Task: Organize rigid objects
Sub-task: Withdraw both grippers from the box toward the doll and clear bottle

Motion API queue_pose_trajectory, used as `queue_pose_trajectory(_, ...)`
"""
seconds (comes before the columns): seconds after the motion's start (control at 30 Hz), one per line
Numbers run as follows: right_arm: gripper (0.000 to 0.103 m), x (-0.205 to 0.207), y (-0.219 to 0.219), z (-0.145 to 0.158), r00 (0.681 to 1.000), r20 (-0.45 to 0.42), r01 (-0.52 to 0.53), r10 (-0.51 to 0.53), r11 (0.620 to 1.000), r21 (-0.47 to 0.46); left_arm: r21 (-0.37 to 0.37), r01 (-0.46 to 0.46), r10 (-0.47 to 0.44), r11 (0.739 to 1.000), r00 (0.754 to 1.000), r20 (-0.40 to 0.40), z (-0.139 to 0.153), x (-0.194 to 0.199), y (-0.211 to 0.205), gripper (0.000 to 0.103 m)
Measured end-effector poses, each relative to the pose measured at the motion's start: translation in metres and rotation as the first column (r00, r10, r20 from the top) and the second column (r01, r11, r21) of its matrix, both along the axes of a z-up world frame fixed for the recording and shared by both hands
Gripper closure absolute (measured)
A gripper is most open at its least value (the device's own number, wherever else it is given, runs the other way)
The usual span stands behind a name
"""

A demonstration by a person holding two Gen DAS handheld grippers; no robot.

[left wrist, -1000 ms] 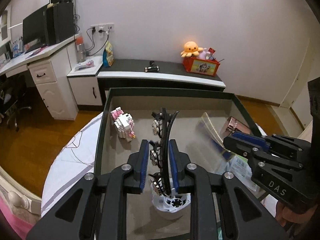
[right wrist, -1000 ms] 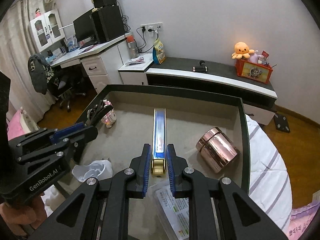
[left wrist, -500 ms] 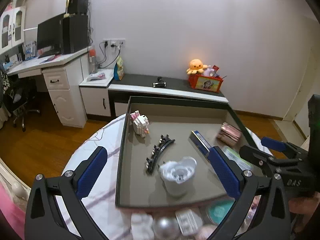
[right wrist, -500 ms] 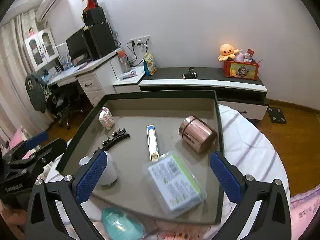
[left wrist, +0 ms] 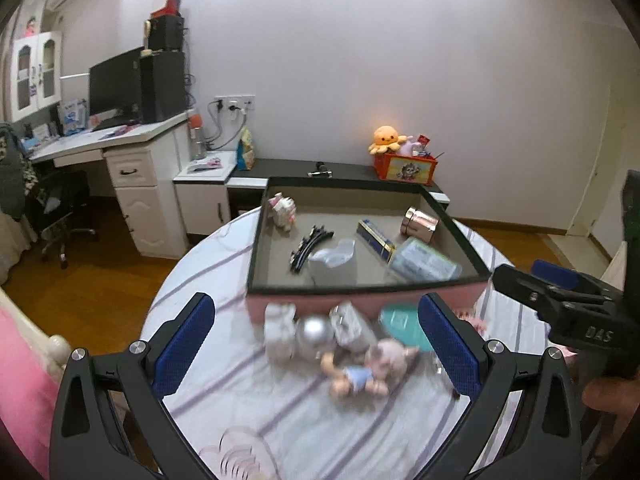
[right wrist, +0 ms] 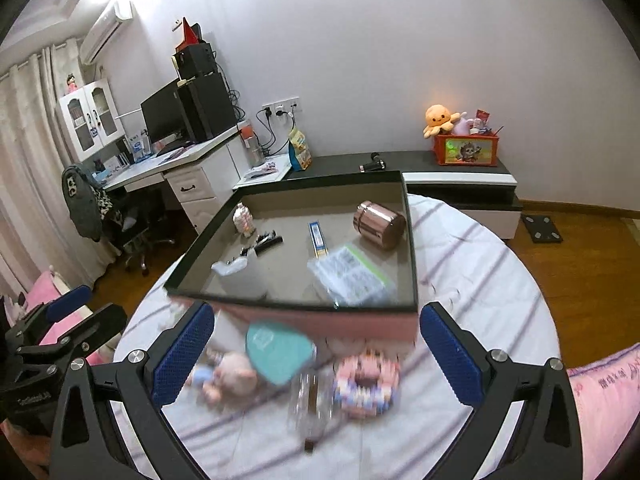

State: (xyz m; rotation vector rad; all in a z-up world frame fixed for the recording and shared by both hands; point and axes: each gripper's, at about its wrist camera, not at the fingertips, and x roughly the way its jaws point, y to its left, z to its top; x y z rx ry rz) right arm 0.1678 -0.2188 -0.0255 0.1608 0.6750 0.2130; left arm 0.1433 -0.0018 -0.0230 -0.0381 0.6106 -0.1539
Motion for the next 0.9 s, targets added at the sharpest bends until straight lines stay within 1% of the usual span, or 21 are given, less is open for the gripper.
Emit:
queue_pose_trajectory(0.23, 0.000, -0.055, 0.006, -0.010, 1.000, 0.017, 0.018, -0.018, 1.000, -0.025, -0.010, -0.069, 0.069, 0.998, 0.998, 0.000, -0.014, -0.047, 0.007, 0.000)
queue_pose_trajectory(0.37, 0.000, -0.077, 0.012, -0.018, 1.000, 0.015, 0.019, -0.018, 0.998, -0.058, -0.012, -0.084, 0.084, 0.996, 0.996, -0.008, -0.025, -0.065, 0.006, 0.000)
queue_pose_trajectory(0.47, 0.000, -0.090, 0.011, -0.027, 1.000, 0.001, 0.018, -0.018, 0.998, -0.056, -0.019, -0.071, 0.071, 0.997, 0.997, -0.031, -0.034, -0.075, 0.005, 0.000)
queue_pose_trajectory(0.63, 0.000, -0.097, 0.010, -0.042, 0.999, -0.026, 0.023, -0.024, 0.998, -0.066, -0.012, -0.064, 0.064, 0.998, 0.997, -0.047, -0.044, -0.083, 0.001, 0.000)
queue_pose_trajectory(0.9, 0.000, -0.096, 0.008, -0.051, 0.998, -0.044, 0.036, -0.038, 0.997, -0.062, -0.013, -0.060, 0.059, 0.998, 0.996, -0.063, -0.053, -0.082, -0.001, 0.000)
